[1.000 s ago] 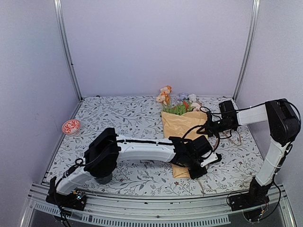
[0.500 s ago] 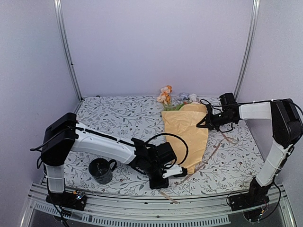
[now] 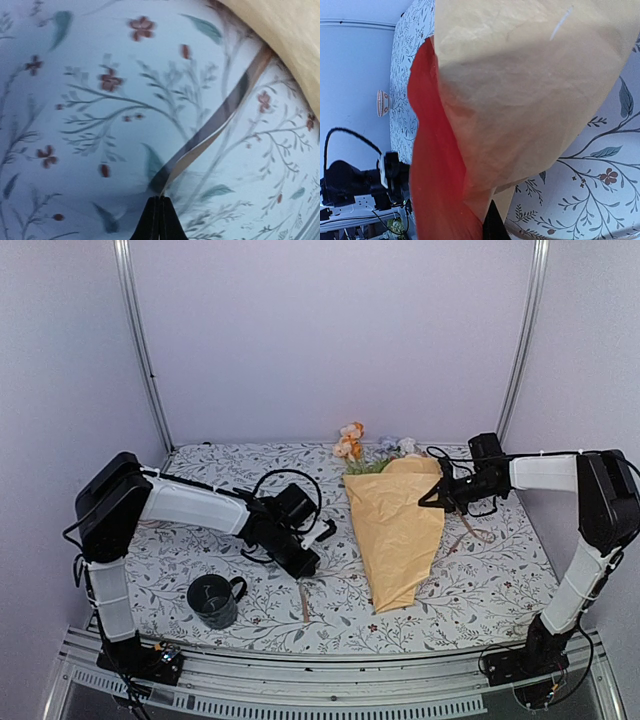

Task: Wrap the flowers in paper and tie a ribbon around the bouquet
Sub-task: Straighten the ribbon at the center of the board, then pick up the left side of the ribbon at the center of the board, then adjust the folded bouquet at the center of the board.

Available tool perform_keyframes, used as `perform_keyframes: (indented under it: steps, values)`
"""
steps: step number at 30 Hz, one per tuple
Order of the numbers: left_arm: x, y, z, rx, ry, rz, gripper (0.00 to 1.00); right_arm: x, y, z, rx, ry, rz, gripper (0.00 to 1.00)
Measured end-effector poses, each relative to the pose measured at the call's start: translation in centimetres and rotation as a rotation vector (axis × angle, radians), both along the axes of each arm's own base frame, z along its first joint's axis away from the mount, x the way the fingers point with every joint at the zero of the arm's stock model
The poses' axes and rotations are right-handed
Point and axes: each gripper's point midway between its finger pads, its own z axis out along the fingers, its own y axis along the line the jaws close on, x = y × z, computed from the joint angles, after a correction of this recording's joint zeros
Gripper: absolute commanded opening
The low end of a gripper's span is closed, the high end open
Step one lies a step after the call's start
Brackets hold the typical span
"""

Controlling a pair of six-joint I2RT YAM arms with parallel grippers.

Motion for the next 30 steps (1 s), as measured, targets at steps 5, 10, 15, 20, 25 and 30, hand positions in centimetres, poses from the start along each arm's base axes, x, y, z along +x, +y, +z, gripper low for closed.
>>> perform_keyframes:
  steps: [5, 10, 15, 20, 25, 30]
  values:
    - [6.7, 4.2, 1.3, 0.049, -0.124, 0.242, 0.00, -2.3, -0.2, -2.1, 0.001, 0.046, 0.015, 0.00]
    - [10.3, 5.4, 8.0, 0.025, -0.332, 0.348, 0.00, -5.4, -0.4, -5.2, -0.019, 0.125, 0.033, 0.00]
    - [11.1, 6.0, 17.3, -0.114, -0.524, 0.385, 0.00, -6.1, -0.2, -6.7, -0.027, 0.146, 0.047, 0.00]
    - [10.7, 6.4, 20.0, -0.167, -0.581, 0.396, 0.00, -5.9, -0.3, -7.7, -0.040, 0.147, 0.049, 0.00]
    - [9.8, 5.6, 19.9, -0.144, -0.592, 0.357, 0.00, -4.6, -0.1, -7.4, -0.063, 0.124, 0.054, 0.00]
    - [7.3, 1.5, 22.4, -0.189, -0.645, 0.218, 0.00, -2.3, 1.6, -6.0, -0.089, 0.042, 0.105, 0.00]
